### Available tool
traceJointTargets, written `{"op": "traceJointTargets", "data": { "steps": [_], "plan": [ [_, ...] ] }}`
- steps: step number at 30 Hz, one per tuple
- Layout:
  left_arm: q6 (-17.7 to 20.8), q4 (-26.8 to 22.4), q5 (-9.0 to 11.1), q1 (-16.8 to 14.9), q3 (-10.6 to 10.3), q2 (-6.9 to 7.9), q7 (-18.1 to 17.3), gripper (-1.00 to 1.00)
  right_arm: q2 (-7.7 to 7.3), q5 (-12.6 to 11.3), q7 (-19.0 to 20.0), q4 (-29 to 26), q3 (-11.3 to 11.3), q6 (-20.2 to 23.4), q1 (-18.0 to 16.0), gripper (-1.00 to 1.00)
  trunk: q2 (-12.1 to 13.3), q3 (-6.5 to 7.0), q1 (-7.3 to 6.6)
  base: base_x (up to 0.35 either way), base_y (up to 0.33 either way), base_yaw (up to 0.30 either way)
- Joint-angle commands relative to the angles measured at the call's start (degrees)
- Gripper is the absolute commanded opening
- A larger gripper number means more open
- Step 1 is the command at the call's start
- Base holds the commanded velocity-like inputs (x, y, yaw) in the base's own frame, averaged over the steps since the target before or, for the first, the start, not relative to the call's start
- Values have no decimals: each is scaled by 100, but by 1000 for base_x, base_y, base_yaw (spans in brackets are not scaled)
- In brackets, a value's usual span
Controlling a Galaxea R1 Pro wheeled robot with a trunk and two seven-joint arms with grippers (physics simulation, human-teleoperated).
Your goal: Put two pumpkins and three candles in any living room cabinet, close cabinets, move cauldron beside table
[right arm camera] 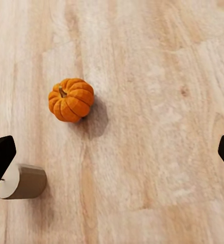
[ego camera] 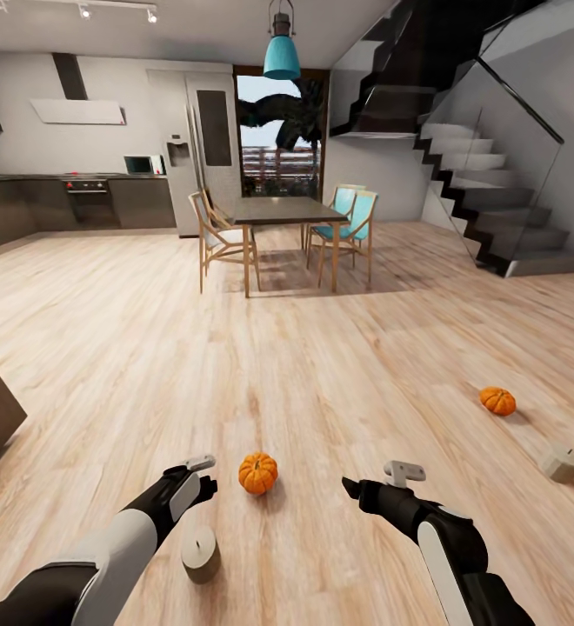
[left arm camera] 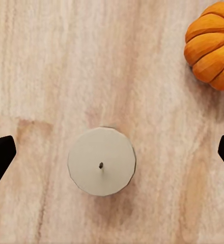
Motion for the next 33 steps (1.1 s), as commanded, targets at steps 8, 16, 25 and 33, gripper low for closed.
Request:
{"op": "traceJointTargets", "data": {
  "steps": [8,16,25,33],
  "plan": [
    [25,-12,35,0,13,5,27,100,2,-3,4,-6,-4,23,-4,100,-2,-5,-1,115,53,0],
    [23,-12,45,0,13,6,27,100,2,0,4,-6,-5,22,-3,100,-2,-5,-1,26,71,0],
    [14,-12,50,0,13,6,32,100,-4,1,4,-6,-10,22,-3,100,-2,-5,-1,3,41,0],
    [13,-12,55,0,13,6,33,100,-5,1,4,-6,-11,22,-3,100,-5,-50,4,0,4,0]
  ]
}}
